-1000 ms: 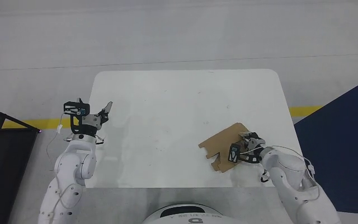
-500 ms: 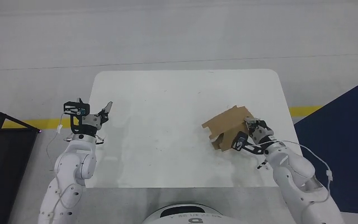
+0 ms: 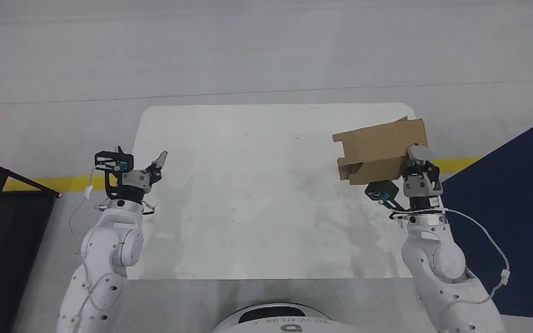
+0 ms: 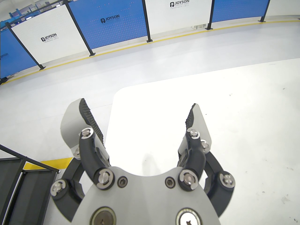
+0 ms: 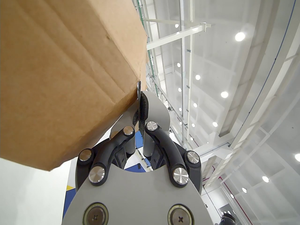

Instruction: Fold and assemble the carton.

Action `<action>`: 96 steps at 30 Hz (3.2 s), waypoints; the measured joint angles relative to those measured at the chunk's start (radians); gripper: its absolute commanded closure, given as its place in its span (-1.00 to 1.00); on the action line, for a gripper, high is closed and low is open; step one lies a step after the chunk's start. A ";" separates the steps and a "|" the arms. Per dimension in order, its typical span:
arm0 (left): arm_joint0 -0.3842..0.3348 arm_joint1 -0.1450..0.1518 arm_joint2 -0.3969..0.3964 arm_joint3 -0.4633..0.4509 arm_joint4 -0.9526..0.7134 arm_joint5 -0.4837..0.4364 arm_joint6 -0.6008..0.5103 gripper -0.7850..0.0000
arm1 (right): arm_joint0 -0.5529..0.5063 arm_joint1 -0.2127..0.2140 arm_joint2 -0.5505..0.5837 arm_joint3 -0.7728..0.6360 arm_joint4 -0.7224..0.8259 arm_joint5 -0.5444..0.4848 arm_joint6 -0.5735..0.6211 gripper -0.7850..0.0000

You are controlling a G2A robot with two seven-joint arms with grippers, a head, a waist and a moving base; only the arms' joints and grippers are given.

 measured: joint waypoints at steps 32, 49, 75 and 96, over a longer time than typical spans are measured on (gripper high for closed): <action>0.000 0.000 0.000 0.000 0.000 0.000 0.000 -1.00 | 0.164 -0.053 -0.139 -0.012 -0.615 0.094 0.336 1.00; 0.000 0.000 0.000 0.000 0.000 0.000 0.000 -1.00 | 0.221 -0.068 -0.182 0.018 -0.614 0.035 0.364 1.00; 0.000 0.000 0.000 0.000 0.000 0.000 0.000 -1.00 | 0.319 -0.083 -0.144 0.023 0.083 -0.338 0.096 1.00; 0.000 0.000 0.000 0.000 0.000 0.000 0.000 -1.00 | 0.577 -0.046 -0.151 0.270 1.486 -1.504 0.270 1.00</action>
